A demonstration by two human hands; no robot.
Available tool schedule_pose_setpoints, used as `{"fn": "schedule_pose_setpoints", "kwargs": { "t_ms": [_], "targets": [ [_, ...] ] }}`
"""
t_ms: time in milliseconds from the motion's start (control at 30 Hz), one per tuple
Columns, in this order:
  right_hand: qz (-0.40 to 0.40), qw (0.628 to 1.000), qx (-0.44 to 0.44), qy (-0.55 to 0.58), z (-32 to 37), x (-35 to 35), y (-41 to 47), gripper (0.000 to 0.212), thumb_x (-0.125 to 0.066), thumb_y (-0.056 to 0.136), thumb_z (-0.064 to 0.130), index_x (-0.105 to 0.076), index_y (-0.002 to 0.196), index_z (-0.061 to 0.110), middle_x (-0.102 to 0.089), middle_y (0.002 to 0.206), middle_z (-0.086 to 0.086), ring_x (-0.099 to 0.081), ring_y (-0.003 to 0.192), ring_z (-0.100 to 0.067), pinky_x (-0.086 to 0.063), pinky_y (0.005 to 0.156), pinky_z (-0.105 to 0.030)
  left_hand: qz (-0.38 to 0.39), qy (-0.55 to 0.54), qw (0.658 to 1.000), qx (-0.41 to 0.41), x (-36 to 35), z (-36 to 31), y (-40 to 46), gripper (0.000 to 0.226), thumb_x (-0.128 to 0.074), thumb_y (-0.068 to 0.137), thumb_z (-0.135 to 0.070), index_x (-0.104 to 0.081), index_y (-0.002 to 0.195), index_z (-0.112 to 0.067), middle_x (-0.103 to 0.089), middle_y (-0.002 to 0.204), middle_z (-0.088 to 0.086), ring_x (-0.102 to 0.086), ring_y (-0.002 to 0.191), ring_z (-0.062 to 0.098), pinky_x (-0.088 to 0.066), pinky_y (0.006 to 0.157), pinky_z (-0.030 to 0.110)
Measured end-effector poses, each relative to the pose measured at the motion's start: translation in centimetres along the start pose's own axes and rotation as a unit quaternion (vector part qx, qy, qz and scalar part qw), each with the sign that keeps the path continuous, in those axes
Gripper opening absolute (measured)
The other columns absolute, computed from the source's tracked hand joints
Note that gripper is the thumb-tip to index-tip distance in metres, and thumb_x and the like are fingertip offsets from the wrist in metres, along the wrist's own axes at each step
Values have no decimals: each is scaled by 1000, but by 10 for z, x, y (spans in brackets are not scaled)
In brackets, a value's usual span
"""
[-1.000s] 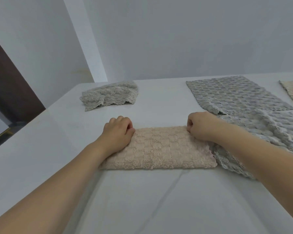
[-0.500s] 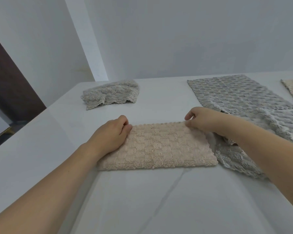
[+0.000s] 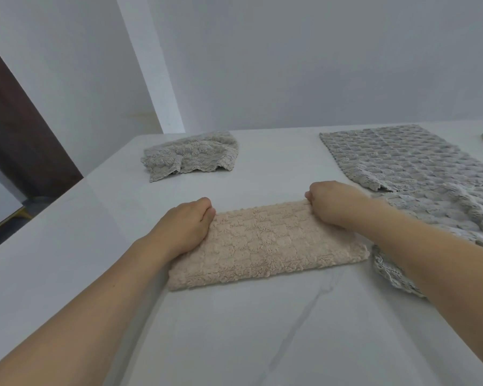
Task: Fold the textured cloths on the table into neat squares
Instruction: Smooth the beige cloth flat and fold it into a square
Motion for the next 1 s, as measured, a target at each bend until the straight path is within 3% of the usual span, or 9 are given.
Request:
{"fn": "schedule_pose_setpoints", "kwargs": {
  "t_ms": [100,200,333,433,567,667,767,1000],
  "targets": [
    [-30,999,0,-36,2,-3,3,29,-30,105,24,-52,110,7,-57,117,-13,-54,105,-31,-40,80,-37,-9,77,997,8,-1,-6,2,31,-29,105,-35,-45,86,-17,-54,86,-1,-52,91,28,-34,75,37],
    [-104,993,18,-60,12,3,-3,26,-32,101,18,-50,116,8,-53,117,-11,-50,108,-29,-38,86,-38,-25,124,990,55,4,-13,1,27,-33,103,-36,-50,97,-16,-55,104,4,-47,102,29,-33,84,40],
    [-180,981,70,-16,36,-1,-30,32,-32,100,22,-52,122,11,-53,125,-7,-49,115,-28,-35,96,-40,-88,15,994,61,13,-36,-15,29,-40,99,-23,-50,125,-13,-51,130,7,-44,120,28,-32,99,38],
    [-124,988,96,11,52,-19,-50,42,-26,102,31,-45,136,14,-41,146,-5,-35,135,-25,-21,113,-41,-78,-59,995,22,9,-67,-33,35,-40,102,-24,-49,134,-13,-50,139,7,-42,129,25,-29,107,32],
    [-57,994,88,30,50,-35,-57,53,-17,104,38,-22,152,17,-15,161,-1,-10,148,-21,-4,120,-42,-68,-15,997,-36,-12,-87,-42,29,-37,102,-27,-53,123,-14,-55,130,3,-46,125,23,-31,107,39],
    [-38,995,86,36,47,-38,-55,54,-15,104,39,-15,154,19,-9,162,0,-4,149,-19,0,120,-41,-16,10,1000,2,-22,-87,-41,47,-29,104,-33,-34,148,-14,-35,155,2,-25,144,19,-17,119,43],
    [-39,995,86,24,48,-42,-54,55,-15,103,39,-11,155,20,-5,163,1,-2,149,-19,1,119,-41,15,17,999,34,-27,-91,-42,56,-21,105,-37,-12,157,-21,-13,164,-2,-5,151,19,-3,123,43],
    [-45,995,90,1,47,-45,-54,57,-13,102,38,-5,155,21,-1,163,0,1,149,-20,1,119,-42,25,41,998,27,-29,-94,-40,56,-17,105,-42,-8,158,-27,-6,165,-4,-1,152,20,1,122,44]
  ]
}}
Point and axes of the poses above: each hand's wrist, its own y-axis towards the middle knuckle, its own x-axis out of the back of the hand, z = x × y, the point moved 2 cm from there along y, towards the middle knuckle
